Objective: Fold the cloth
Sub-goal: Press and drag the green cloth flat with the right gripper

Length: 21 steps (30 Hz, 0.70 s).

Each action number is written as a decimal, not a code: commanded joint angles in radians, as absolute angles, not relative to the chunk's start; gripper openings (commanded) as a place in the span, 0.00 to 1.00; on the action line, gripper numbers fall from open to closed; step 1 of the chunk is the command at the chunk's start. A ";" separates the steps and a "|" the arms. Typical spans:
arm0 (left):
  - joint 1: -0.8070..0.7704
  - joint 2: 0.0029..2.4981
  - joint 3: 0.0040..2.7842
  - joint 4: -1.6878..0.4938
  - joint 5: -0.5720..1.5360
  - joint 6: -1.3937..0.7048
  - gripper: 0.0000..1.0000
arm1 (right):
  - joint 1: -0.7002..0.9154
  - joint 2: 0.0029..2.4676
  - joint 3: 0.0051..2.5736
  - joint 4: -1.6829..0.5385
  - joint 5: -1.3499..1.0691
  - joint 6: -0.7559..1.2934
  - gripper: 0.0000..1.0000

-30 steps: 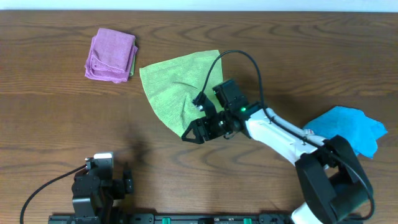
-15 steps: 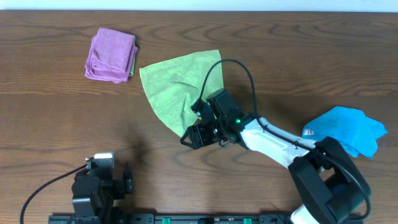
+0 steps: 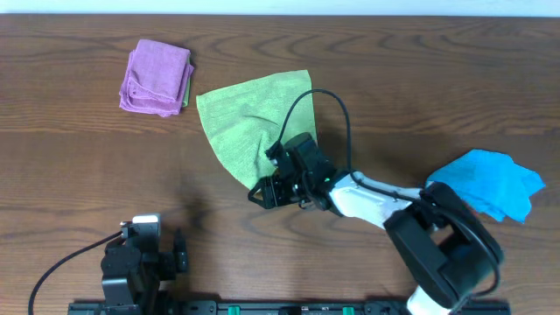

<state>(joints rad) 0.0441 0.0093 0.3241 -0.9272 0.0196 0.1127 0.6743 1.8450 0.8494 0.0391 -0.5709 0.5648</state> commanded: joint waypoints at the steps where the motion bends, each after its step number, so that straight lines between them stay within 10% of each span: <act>1: 0.045 0.004 0.318 -0.937 0.028 0.127 0.95 | 0.692 1.855 0.846 0.079 -0.564 0.591 0.56; 21: 0.045 0.004 0.318 -0.937 0.027 0.127 0.95 | 0.749 1.860 0.846 0.235 -0.369 0.687 0.50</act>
<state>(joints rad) 0.0441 0.0093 0.3241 -0.9272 0.0196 0.1127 0.7391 1.8458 0.8471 0.2306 -0.4065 0.6605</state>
